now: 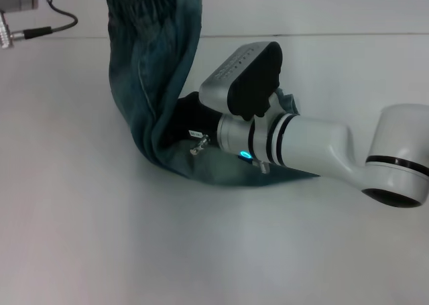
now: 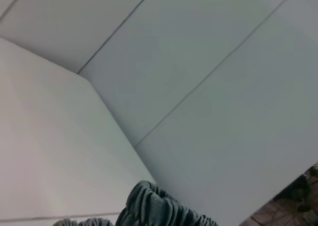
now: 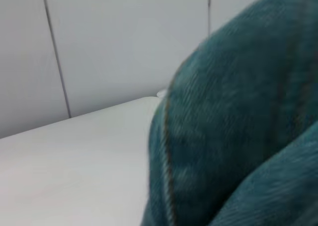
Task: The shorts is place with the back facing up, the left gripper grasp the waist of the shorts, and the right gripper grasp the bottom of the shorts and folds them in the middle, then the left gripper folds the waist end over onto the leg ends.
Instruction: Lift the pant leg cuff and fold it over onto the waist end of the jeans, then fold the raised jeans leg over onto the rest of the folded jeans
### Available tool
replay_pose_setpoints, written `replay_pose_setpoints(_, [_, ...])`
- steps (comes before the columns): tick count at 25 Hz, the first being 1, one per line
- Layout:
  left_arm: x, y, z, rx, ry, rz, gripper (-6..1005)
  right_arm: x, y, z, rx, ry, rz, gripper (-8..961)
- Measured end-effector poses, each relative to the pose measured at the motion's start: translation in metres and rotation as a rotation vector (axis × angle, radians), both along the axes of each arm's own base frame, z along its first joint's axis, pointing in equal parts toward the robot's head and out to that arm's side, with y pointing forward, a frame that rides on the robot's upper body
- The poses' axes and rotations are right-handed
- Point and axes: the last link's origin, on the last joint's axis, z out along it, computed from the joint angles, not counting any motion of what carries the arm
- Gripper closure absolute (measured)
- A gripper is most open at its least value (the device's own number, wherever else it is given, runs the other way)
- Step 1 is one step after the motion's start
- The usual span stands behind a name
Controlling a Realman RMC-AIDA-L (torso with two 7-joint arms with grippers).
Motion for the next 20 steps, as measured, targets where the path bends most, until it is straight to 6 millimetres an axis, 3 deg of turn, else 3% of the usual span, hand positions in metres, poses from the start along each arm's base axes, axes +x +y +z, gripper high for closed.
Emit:
replay_pose_setpoints(11, [-0.021, -0.009, -0.017, 0.007, 0.004, 0.035, 884, 0.068, 0.001, 0.031, 0.138, 0.071, -0.173, 948])
replay_pose_setpoints(20, [-0.007, -0.017, -0.056, 0.012, 0.018, -0.071, 883, 0.124, 0.006, 0.113, 0.488, 0.365, -0.297, 947])
